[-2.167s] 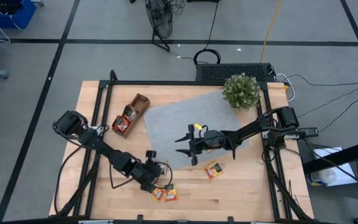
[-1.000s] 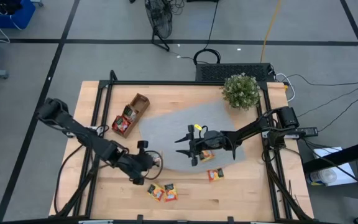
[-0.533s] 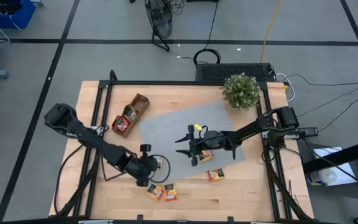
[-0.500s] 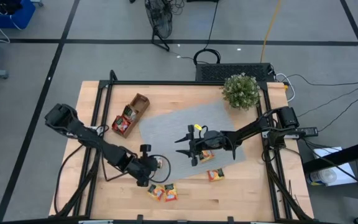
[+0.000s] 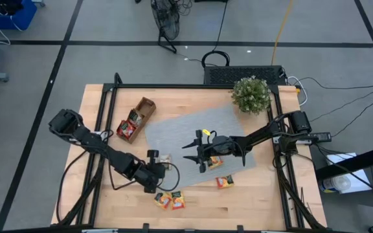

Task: Pick & Place Tea
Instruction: Put the brown tea bag into the middle section of the wooden organizer

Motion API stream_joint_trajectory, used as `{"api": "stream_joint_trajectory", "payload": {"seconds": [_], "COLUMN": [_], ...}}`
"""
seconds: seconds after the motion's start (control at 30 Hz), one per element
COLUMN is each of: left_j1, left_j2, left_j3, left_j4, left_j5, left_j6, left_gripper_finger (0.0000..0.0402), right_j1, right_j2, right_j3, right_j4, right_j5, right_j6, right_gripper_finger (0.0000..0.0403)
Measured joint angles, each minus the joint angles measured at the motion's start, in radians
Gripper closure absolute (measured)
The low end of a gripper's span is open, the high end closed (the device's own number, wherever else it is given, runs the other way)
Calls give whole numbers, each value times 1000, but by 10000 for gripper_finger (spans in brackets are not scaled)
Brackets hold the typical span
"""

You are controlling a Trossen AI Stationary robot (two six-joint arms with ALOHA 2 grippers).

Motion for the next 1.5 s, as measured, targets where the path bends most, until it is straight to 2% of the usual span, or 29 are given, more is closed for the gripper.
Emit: {"api": "stream_joint_trajectory", "payload": {"seconds": [0.1,0.17,0.53,0.67,0.8,0.9,1.03,1.2,1.43,1.5], "left_j1": [8,21,81,81,84,93,94,95,95,95], "left_j2": [1,10,89,115,149,160,161,162,163,164], "left_j3": [0,0,0,1,4,4,3,3,3,5], "left_j4": [-12,-5,-13,-9,-7,-5,-4,-2,-4,-9], "left_j5": [3,3,103,100,92,97,110,146,162,159], "left_j6": [-25,-74,-111,-109,-86,-84,-67,-63,-49,-47], "left_gripper_finger": [396,381,204,166,153,158,187,255,375,393], "right_j1": [0,0,0,0,0,0,0,0,0,0], "right_j2": [0,0,0,0,0,0,0,0,0,0], "right_j3": [0,0,0,0,0,0,0,0,0,0], "right_j4": [0,0,0,0,0,0,0,-1,0,-1], "right_j5": [0,0,0,0,0,0,0,0,0,0], "right_j6": [0,0,0,0,-1,0,4,4,4,4], "right_gripper_finger": [232,232,232,232,232,232,232,232,232,232]}}
